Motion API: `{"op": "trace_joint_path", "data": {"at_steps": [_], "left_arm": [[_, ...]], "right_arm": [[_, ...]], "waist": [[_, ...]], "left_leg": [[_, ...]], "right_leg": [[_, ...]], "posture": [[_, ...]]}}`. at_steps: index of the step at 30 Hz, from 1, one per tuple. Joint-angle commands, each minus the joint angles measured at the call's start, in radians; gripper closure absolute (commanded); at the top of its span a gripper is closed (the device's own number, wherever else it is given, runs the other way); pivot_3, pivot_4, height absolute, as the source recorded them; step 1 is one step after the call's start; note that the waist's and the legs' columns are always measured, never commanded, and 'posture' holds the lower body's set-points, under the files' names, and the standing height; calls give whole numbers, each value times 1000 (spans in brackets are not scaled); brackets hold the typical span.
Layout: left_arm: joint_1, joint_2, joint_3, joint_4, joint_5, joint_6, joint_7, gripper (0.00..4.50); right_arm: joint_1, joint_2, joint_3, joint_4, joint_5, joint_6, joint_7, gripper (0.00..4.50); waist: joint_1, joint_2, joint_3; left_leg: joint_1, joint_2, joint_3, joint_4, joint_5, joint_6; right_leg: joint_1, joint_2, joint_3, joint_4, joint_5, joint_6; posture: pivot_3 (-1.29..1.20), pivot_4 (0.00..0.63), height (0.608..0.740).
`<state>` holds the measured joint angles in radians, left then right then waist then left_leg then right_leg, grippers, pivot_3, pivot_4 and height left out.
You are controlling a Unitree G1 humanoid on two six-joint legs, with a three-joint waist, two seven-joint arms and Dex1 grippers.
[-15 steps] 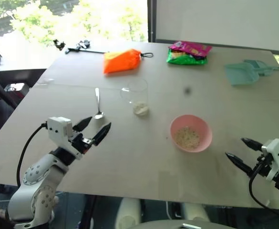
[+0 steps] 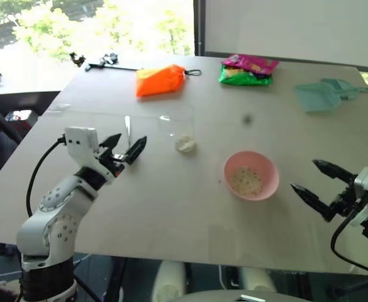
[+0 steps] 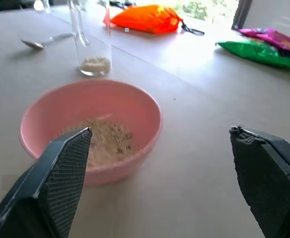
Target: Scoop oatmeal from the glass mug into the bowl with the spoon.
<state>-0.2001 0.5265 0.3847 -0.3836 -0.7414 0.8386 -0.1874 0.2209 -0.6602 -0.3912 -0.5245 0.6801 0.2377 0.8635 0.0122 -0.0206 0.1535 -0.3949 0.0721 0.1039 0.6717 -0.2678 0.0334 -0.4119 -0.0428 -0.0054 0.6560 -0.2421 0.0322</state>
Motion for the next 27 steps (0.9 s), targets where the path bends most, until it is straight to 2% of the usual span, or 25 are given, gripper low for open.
{"op": "trace_joint_path", "data": {"at_steps": [1, 4, 7, 10, 12, 15, 19, 23, 27], "left_arm": [[-154, 28, 20, 40, -18, 210, 152, 68], [-260, 51, 4, 88, 34, 308, 220, 68], [-349, 6, 18, 134, 74, 318, 292, 68], [-455, 21, -104, 178, 220, 454, 416, 68], [-502, -9, -147, 215, 281, 492, 458, 68], [-570, -96, -120, 291, 340, 525, 510, 68], [-654, -205, -68, 452, 418, 482, 563, 68], [-704, -243, -20, 659, 480, 352, 597, 68], [-714, -238, 24, 873, 517, 228, 619, 1143]], "right_arm": [[-90, -68, -3, -100, 118, 54, 31, 0], [-135, -85, 3, -86, 133, 62, 42, 0], [-153, -86, 0, -69, 133, 57, 56, 0], [-162, -91, -21, -51, 156, 59, 80, 0], [-160, -93, -22, -30, 144, 40, 114, 0], [-160, -88, -18, -8, 125, 22, 138, 0], [-169, -77, -6, 26, 94, -8, 154, 0], [-164, -78, -15, 46, 87, -20, 169, 0], [-136, -64, -14, 34, 59, -46, 161, 0]], "waist": [[0, -1, 1], [1, -6, -1], [2, -7, 0], [4, -9, 1], [3, -9, 1], [2, -9, 1], [2, -9, 1], [-1, -9, 1], [2, -8, 1]], "left_leg": [[0, 0, 0, 1, 0, 0], [0, 0, -1, 1, 0, 0], [-2, -1, -1, 1, 0, 0], [-3, -1, -2, 1, 1, -1], [-3, -1, -2, 1, 1, -1], [-2, -1, -2, 1, 1, -1], [-3, -1, -2, 2, 2, -3], [-2, -1, -2, 1, 3, -5], [-2, -1, -1, 1, 3, -5]], "right_leg": [[0, 0, 0, 1, 0, 0], [1, 0, -1, 1, 0, 0], [0, 0, -1, 0, 0, 0], [0, 0, -1, -1, 0, 0], [0, 0, -2, -1, 0, 0], [0, 0, -2, -1, 0, 0], [0, 0, -2, 0, 0, 0], [0, 0, -2, 0, 0, 0], [0, 0, -2, 0, 0, 1]], "posture": [[0, 150, 740], [0, 150, 740], [0, 150, 740], [0, 150, 740], [0, 150, 740], [0, 150, 740], [0, 150, 740], [0, 150, 740], [0, 150, 740]]}}
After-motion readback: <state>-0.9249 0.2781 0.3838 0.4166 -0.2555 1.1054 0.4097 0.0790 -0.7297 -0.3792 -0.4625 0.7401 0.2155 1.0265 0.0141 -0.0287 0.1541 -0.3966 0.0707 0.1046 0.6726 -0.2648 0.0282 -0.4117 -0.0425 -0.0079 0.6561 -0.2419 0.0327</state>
